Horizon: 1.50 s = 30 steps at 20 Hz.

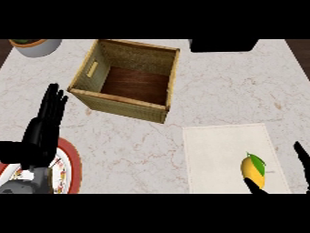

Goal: Pick the lemon from the placemat and place it in the basket

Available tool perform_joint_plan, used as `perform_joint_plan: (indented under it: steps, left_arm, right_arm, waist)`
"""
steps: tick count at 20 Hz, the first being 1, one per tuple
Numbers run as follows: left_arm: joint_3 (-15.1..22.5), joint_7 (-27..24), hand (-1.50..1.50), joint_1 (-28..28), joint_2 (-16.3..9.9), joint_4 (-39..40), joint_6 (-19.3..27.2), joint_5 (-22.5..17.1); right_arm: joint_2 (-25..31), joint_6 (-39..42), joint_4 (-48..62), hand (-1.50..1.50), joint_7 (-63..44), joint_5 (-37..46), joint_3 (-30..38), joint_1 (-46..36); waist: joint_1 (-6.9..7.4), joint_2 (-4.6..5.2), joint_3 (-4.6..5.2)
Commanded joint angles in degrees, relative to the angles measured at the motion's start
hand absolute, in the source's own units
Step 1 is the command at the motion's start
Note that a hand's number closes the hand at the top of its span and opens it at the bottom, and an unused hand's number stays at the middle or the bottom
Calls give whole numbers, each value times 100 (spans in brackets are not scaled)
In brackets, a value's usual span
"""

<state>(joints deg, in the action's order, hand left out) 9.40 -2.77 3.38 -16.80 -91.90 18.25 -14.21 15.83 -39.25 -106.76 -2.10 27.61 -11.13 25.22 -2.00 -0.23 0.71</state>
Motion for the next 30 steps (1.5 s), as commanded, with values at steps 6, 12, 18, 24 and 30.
perform_joint_plan:
  steps: [6,12,18,24,30]
  left_arm:
    - [12,-31,0,-62,-40,-101,-32,45]
    - [152,24,0,10,124,-200,-11,55]
    - [362,-45,0,-165,306,-283,52,219]
    - [76,347,0,19,88,-471,-113,153]
    - [145,-49,0,-507,277,-504,-187,260]
  right_arm:
    - [1166,1403,-1416,-150,-2386,1586,335,1666]
    - [1593,3253,-3481,-150,-4282,1494,-2,1870]
    - [1556,4477,-3996,-150,-6380,1789,-451,484]
    - [1335,5446,-3021,-150,-7365,1498,-454,-1142]
    - [819,5168,-2938,-150,-7337,2046,-942,-946]
  waist:
    - [41,84,43]
    - [251,84,-9]
    - [361,60,-40]
    - [276,35,-63]
    - [205,16,-66]
